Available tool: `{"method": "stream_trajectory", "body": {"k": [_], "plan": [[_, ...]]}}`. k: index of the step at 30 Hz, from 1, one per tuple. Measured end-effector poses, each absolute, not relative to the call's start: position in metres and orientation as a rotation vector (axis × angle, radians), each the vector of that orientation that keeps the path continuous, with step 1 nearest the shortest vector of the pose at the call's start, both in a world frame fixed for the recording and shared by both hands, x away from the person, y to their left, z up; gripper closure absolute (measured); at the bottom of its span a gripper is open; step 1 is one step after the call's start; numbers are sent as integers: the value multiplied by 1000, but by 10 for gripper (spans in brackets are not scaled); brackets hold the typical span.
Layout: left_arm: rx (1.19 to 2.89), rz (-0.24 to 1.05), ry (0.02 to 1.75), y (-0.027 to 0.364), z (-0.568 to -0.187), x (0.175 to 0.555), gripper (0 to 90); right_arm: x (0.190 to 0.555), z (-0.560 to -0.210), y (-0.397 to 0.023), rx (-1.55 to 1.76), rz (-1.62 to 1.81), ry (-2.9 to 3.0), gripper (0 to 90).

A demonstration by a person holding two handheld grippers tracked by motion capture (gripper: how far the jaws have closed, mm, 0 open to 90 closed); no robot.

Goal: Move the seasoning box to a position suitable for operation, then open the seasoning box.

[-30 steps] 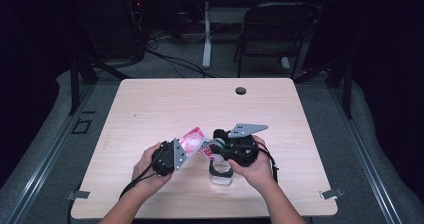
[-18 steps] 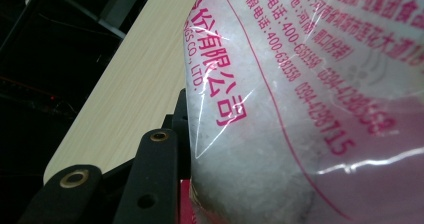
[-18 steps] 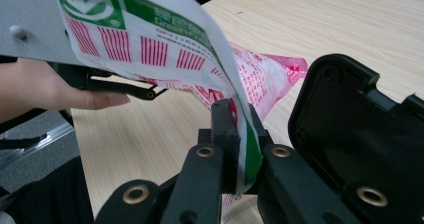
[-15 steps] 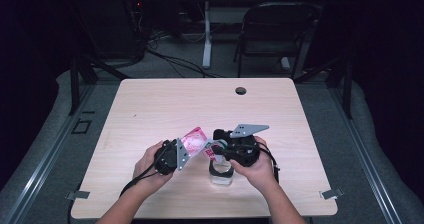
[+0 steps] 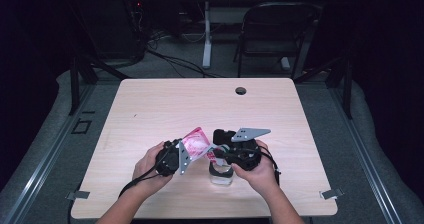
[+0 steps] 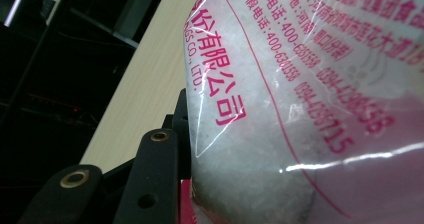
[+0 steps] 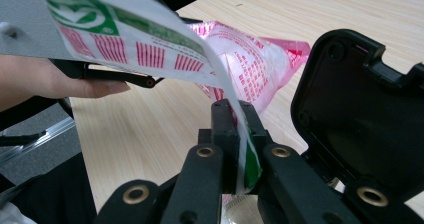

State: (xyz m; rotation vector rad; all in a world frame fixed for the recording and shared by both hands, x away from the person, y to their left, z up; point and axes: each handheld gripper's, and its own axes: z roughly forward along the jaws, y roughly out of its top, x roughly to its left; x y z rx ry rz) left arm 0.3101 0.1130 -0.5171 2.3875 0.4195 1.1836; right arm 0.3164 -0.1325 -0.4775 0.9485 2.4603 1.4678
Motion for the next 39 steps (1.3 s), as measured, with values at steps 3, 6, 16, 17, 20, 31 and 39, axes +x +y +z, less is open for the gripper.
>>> {"method": "stream_trajectory", "body": {"k": [3, 6, 16, 17, 20, 31, 39], "plan": [[2386, 1214, 400, 112, -516, 311, 667, 316, -479, -132, 950, 1460, 2460, 894], [2390, 1239, 380, 110, -516, 310, 668, 316, -480, -133, 957, 1447, 2462, 894], [2415, 1327, 326, 106, -512, 307, 670, 313, -483, -136, 970, 1436, 2457, 895], [2417, 1338, 318, 106, -511, 307, 670, 313, -483, -136, 968, 1435, 2460, 895], [2420, 1360, 308, 105, -509, 306, 671, 313, -484, -136, 975, 1439, 2458, 896], [2420, 1411, 285, 103, -507, 304, 674, 313, -487, -137, 983, 1432, 2468, 896], [2419, 1431, 269, 102, -506, 304, 675, 314, -489, -138, 992, 1429, 2470, 896]]}}
